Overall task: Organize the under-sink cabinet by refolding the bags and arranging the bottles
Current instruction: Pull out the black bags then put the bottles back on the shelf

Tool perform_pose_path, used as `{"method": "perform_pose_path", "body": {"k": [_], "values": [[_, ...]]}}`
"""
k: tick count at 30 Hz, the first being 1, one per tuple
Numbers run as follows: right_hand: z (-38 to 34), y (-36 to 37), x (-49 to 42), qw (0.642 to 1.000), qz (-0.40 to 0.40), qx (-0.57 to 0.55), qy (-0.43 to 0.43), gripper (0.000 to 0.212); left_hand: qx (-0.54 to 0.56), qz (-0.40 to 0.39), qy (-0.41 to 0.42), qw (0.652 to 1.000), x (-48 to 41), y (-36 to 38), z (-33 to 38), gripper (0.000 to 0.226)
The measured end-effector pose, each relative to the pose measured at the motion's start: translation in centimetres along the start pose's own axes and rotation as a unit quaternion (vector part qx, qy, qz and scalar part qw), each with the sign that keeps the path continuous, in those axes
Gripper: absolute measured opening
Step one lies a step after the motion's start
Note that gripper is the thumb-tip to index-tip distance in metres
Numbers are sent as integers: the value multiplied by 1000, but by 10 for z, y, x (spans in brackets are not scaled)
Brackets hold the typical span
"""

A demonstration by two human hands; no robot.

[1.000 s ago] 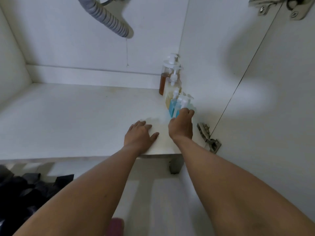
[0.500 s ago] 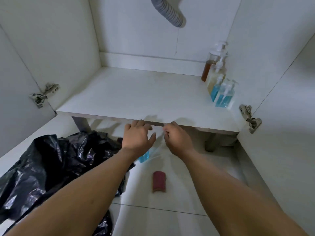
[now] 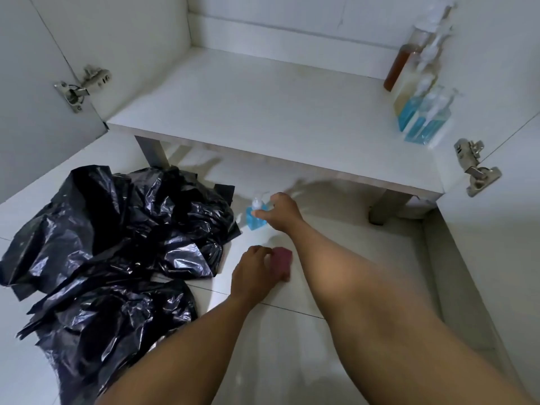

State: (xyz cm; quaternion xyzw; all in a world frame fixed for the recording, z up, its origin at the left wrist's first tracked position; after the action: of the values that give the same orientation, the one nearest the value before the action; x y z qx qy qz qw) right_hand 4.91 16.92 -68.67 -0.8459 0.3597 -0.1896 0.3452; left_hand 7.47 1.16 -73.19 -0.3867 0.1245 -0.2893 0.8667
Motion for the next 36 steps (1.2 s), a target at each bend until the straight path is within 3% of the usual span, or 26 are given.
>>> {"method": "perform_pose_path", "body": {"k": [4,9,14,21,25,32,36], "values": [[2,17,-3,998,-18,-57,34,81,-8,48,18,999,4,-1,15,75],[3,30,-6,997,15,-71,33,47,-121,32,16,992,0,4,21,79],[4,18,-5,998,33,-56,17,34,35,16,-74,997,3,14,1,61],[-26,-53,19,994,83,-13,-72,38,13,122,52,991,-12,-31,12,59],[-54,-109,22,984,150,2,-91,34,25,176,110,978,-47,-75,42,60],[-51,-207,-11,945,322,-29,-40,48,65,216,207,952,-124,-117,129,52],[-16,-251,-36,932,363,8,17,58,57,171,193,965,-160,-99,168,48]]}}
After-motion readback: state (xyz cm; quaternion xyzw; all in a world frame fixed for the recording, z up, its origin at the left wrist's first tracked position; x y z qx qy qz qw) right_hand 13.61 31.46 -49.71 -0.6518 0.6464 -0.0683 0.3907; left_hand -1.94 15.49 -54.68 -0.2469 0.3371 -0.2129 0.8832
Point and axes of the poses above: each hand's wrist, its own x-axis away from the middle knuckle, its own y-axis out of the palm, z = x × y, the point moved 2 cm from there along -x, towards the middle knuckle, and after that the axes turned 12 degrees about z, right-handed, at the moved point
